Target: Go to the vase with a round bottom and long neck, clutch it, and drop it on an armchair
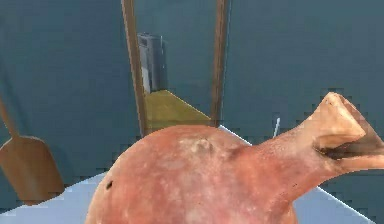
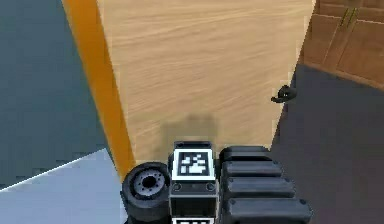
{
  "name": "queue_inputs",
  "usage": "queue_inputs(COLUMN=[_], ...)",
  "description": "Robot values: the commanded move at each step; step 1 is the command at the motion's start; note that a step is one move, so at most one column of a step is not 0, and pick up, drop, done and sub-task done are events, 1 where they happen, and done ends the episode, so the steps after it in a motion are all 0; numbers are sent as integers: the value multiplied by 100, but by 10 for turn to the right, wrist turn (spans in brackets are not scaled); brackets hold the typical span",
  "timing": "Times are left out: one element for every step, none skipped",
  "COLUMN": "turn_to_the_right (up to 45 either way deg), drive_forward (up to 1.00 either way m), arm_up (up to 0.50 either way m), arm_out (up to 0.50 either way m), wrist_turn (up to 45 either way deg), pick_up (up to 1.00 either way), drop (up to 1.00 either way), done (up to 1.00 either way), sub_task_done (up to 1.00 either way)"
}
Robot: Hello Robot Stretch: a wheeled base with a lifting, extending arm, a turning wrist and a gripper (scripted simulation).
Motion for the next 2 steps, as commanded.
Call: queue_inputs(turn_to_the_right=[0, 0], drive_forward=[100, 85], arm_up=[0, 0], arm_out=[0, 0], wrist_turn=[0, 0], pick_up=[0, 0], drop=[0, 0], done=[0, 0], sub_task_done=[0, 0])
